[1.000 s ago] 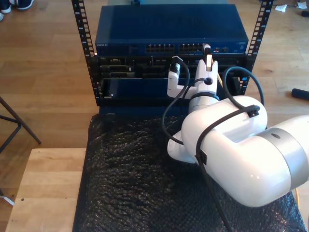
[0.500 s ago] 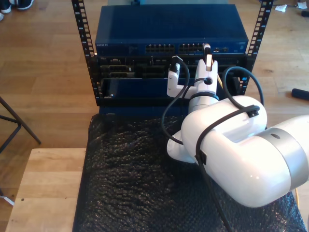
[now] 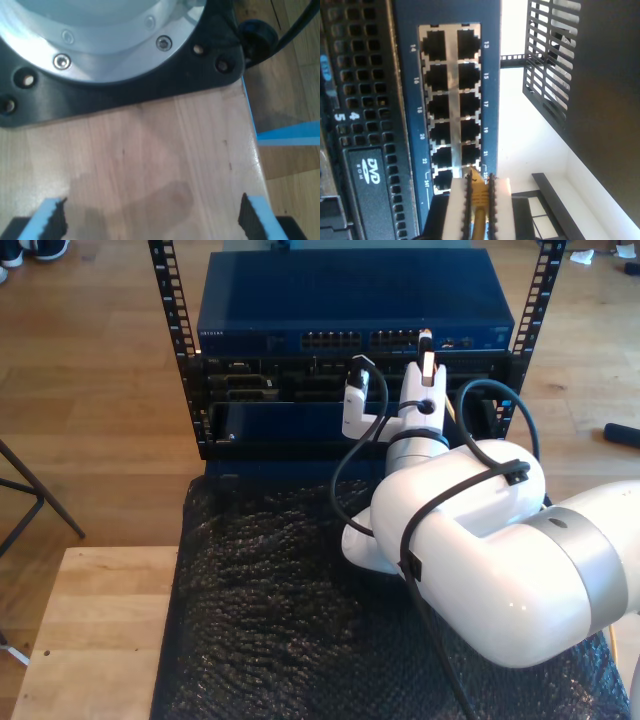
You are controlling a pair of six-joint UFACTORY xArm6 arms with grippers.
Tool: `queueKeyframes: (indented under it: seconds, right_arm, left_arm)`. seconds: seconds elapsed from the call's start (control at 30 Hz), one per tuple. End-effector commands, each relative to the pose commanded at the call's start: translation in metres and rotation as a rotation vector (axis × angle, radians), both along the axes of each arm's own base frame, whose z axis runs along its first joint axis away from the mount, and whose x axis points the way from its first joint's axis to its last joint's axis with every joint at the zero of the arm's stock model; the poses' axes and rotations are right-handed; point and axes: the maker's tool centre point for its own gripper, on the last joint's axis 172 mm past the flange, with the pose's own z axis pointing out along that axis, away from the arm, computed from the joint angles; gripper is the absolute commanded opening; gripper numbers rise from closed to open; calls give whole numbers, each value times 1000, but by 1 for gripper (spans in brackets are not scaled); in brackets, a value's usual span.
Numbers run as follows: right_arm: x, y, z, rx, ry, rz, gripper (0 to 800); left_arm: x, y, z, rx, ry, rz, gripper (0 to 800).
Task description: Grab the cable and plug it in
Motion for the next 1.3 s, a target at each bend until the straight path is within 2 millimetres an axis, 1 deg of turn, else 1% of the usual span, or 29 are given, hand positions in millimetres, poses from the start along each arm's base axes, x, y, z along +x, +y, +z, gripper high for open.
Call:
queueKeyframes:
  seconds: [0.13, 0.2, 0.33, 0.37, 0.47, 0.57, 0.7, 0.77, 0.83, 0.97, 1.07, 1.13, 1.23, 1.3]
  right_arm:
    - [2, -2, -4, -1, 4, -3, 0]
    - [3, -1, 0, 3, -6, -3, 0]
    - [3, -2, -3, 2, 0, -3, 1]
    - [3, -1, -4, 0, 2, -1, 27]
    - [0, -3, -11, -8, 21, 0, 146]
    - [-5, 1, -13, -13, 35, 9, 223]
    - [-19, 21, -6, -18, 45, 45, 260]
    - [-26, 26, 0, -19, 49, 57, 270]
    - [-33, 28, 3, -22, 69, 68, 300]
    - [-50, 21, -5, -34, 156, 87, 360]
    - [-62, 15, -8, -34, 214, 98, 368]
    - [-70, 11, -5, -34, 242, 107, 383]
    - [-80, 0, -5, -27, 298, 115, 414]
    - [-85, -13, -2, -14, 327, 110, 434]
  left_arm:
    - [0, 0, 0, 2, 0, 0, 800]
    - [0, 1, 0, 3, -1, 0, 800]
    - [0, 0, 0, 2, 0, 0, 800]
    - [0, 0, 0, 2, 0, 0, 800]
    - [0, 0, 0, 2, 0, 0, 800]
    - [0, 0, 0, 2, 0, 0, 800]
    - [0, 0, 0, 2, 0, 0, 800]
    - [0, 0, 0, 2, 0, 0, 800]
    - [0, 0, 0, 2, 0, 0, 800]
    - [0, 0, 0, 0, 0, 0, 800]
    - [0, 0, 0, 2, 0, 0, 800]
    - [0, 1, 0, 3, -1, 0, 800]
    - [0, 0, 0, 2, 0, 0, 800]
    - [0, 0, 0, 2, 0, 0, 800]
